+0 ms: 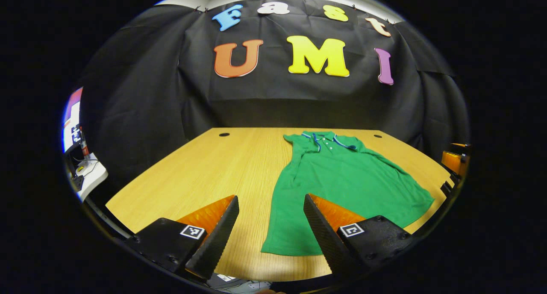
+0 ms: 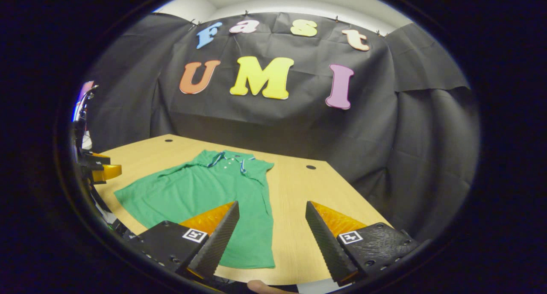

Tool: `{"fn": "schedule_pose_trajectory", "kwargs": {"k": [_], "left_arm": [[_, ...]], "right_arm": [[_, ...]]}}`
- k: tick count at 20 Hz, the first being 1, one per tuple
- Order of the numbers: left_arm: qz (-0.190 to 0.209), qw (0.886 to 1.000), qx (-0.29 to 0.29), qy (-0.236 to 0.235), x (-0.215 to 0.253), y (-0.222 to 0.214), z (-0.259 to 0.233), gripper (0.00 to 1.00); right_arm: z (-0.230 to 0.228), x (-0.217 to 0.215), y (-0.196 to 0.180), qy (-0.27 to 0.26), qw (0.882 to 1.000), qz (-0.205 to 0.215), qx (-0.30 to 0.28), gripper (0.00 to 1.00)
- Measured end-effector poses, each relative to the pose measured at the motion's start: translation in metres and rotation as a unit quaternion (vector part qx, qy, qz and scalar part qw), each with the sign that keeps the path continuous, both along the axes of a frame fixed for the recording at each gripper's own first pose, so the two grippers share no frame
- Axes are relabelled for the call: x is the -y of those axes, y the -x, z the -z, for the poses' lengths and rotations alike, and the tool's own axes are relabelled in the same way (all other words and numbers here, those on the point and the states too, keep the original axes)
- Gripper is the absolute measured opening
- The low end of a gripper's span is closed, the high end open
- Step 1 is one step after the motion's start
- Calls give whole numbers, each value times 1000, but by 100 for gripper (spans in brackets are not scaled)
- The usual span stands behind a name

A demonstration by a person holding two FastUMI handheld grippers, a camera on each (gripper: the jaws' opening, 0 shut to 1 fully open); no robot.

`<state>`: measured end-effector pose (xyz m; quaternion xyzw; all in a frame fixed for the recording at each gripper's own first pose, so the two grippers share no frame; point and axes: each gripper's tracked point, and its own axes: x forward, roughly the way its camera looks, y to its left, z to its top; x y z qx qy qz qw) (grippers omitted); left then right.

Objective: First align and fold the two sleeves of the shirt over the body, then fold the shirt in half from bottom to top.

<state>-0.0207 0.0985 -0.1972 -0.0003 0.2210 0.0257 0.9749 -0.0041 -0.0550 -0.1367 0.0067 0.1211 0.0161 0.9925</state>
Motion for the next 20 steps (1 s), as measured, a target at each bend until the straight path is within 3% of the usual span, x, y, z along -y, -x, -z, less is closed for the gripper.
{"fn": "schedule_pose_trajectory", "kwargs": {"k": [7, 17, 19, 20], "left_arm": [[-11, 998, -55, 19, -2, 3, 50, 99], [-5, 998, -54, 9, 4, 11, 50, 98], [-4, 999, -52, 7, 2, 8, 53, 96], [-3, 999, -50, 9, 2, 7, 52, 90]], "right_arm": [[61, -10, -9, -6, 997, -7, -70, 96], [104, -27, 2, -45, 989, -30, -141, 96], [104, -28, 1, -58, 987, -29, -146, 96], [106, -28, 1, -66, 986, -28, -150, 94]]}}
